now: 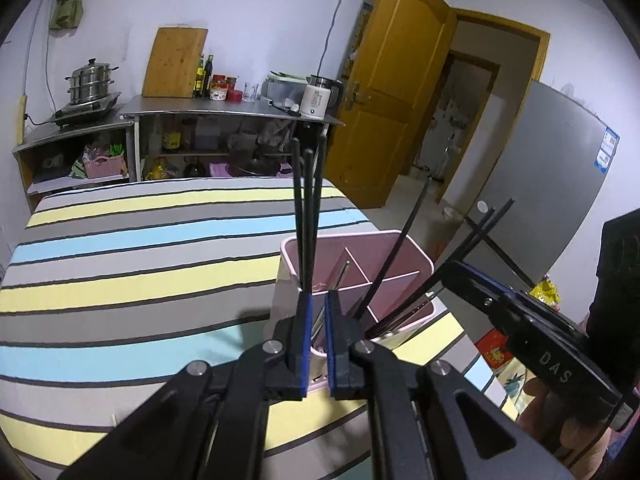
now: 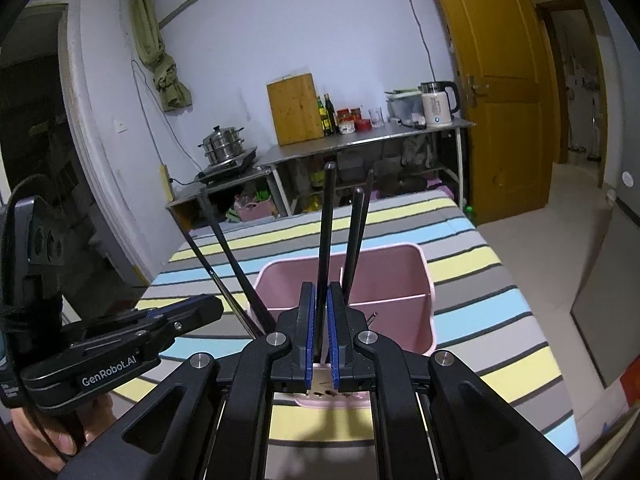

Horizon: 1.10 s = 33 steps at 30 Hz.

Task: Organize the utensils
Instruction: 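Open both grippers to drop the chopsticks into the basket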

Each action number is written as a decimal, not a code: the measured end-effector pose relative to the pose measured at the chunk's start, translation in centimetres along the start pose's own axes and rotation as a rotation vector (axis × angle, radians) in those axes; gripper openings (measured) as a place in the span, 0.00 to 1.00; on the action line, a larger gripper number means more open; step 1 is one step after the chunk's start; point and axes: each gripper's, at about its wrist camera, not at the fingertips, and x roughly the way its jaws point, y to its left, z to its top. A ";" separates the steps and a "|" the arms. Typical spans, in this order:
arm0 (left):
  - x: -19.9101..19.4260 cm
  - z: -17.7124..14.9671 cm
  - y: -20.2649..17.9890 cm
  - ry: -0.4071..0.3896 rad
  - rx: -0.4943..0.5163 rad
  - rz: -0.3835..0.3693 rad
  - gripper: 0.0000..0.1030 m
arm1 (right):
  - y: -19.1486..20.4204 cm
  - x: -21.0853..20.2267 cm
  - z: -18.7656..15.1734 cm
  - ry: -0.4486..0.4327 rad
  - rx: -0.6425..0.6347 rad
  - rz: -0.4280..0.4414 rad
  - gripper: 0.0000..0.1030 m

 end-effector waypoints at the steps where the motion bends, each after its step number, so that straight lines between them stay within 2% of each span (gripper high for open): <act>1: -0.4 -0.1 0.1 -0.007 -0.007 -0.003 0.07 | 0.1 -0.5 0.0 -0.010 0.000 0.001 0.09; 7: -2.1 -1.3 0.5 -0.034 -0.032 -0.017 0.07 | 0.5 -2.4 -0.9 -0.040 0.001 0.011 0.18; 21: -4.8 -7.6 1.5 -0.024 -0.067 -0.027 0.08 | 0.8 -4.5 -5.7 0.006 0.022 0.034 0.19; 28: -6.0 -10.1 2.5 -0.018 -0.074 -0.001 0.08 | 1.1 -4.9 -8.0 0.041 0.038 0.038 0.19; 33: -7.2 -11.2 3.1 -0.034 -0.076 0.026 0.12 | 1.6 -5.5 -9.5 0.050 0.023 0.043 0.19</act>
